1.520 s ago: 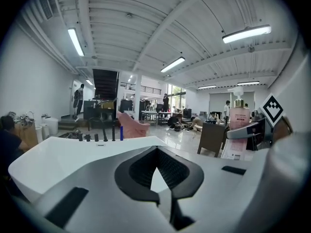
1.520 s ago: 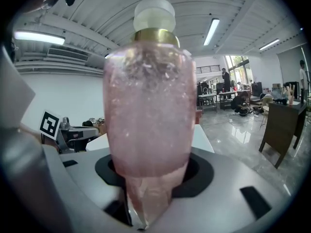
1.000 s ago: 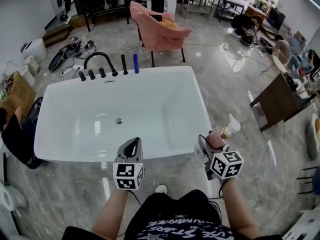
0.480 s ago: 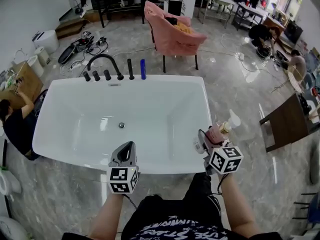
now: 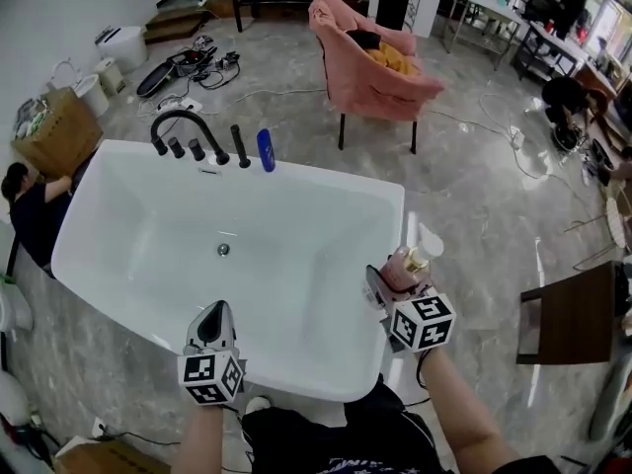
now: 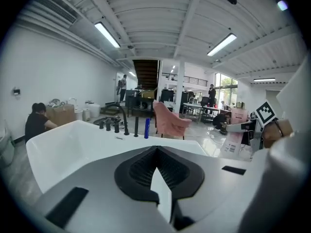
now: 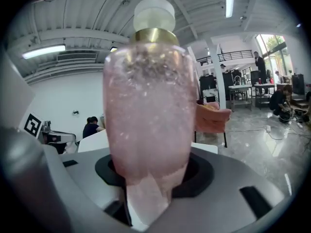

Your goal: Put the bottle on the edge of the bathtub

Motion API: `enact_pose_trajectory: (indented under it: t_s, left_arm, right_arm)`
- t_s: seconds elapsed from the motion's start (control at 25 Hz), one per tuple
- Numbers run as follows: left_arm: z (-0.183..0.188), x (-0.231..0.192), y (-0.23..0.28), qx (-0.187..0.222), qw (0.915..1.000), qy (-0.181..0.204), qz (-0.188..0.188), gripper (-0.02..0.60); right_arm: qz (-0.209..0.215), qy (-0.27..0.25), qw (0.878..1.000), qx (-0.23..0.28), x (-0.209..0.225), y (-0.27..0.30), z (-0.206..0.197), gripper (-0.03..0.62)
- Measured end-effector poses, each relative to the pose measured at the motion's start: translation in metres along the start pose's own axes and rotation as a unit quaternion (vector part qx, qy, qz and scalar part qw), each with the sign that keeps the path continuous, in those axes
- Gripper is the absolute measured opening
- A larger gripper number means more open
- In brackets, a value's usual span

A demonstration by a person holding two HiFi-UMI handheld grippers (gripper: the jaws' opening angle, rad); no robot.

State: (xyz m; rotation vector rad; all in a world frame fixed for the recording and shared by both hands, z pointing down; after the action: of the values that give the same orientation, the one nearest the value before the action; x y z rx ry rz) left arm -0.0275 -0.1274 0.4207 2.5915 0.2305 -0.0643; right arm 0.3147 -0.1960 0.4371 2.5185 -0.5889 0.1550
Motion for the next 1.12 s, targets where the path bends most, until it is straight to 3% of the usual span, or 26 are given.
enact_pose_trajectory:
  t_s: [0.2, 0.4, 0.84, 1.12]
  left_arm:
    - [0.007, 0.028, 0.036, -0.001, 0.9985, -0.001, 0.055, 0.015]
    - [0.013, 0.045, 0.059, 0.01, 0.9969, -0.002, 0.078, 0.015]
    - [-0.002, -0.003, 0.149, 0.016, 0.9985, 0.01, 0.051, 0.015]
    - [-0.006, -0.03, 0.213, 0.021, 0.9994, -0.002, 0.026, 0.015]
  right_arm:
    - [0.038, -0.013, 0.999, -0.017, 0.058, 0.044, 0.008, 0.222]
    - [0.052, -0.015, 0.998, -0.02, 0.09, 0.088, 0.012, 0.222]
    - [0.018, -0.006, 1.0, 0.021, 0.099, 0.2, 0.029, 0.222]
    - [-0.008, 0.015, 0.998, 0.06, 0.118, 0.278, 0.054, 0.222]
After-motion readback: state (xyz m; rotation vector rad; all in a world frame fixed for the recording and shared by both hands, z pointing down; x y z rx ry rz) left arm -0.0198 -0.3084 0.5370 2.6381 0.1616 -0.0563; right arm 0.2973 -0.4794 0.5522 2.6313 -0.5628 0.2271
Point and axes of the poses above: the fingertips, and each gripper's own axes: y forward along the fingers, x to its right, z out of its top, the point moved 3 cm from there along -y, backward along the fingers, and after that the axes turned 5 degrees about -x, right-handed, at the moved point
